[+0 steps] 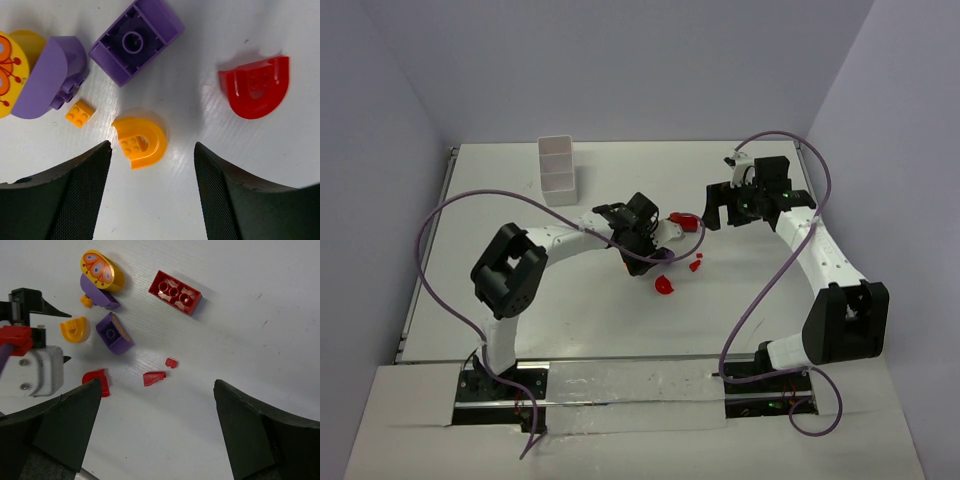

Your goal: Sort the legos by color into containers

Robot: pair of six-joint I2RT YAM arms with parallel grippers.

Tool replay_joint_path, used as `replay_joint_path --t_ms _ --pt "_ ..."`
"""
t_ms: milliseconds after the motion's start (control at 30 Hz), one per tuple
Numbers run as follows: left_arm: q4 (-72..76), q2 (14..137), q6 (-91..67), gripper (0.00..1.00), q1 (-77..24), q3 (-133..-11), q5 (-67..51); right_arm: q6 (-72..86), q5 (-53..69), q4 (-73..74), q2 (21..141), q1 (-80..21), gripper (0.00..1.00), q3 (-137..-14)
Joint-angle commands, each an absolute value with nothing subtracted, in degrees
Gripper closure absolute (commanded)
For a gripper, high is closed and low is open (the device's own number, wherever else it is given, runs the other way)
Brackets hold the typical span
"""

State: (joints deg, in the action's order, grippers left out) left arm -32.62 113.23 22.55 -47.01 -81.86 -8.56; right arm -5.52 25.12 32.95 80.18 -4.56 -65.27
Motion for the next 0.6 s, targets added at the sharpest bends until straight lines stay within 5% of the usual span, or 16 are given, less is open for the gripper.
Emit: replay_joint_path --t_ms 0,267,567 --pt "-33.92 116.61 20.83 0.27 -46.23 -84.54 -7.64 -6.24 25.75 33.74 81.03 -4.13 0.00 -68.55" --pt "-33.70 119.70 19.75 0.33 -45.97 -85.51 -7.74 -6.38 25.59 33.84 81.30 -4.08 0.00 -68.64" --pt "-35.33 118.57 18.50 0.60 -46.01 -84.73 -10.55 -6.42 25.40 34.01 81.39 -4.17 0.00 -68.95"
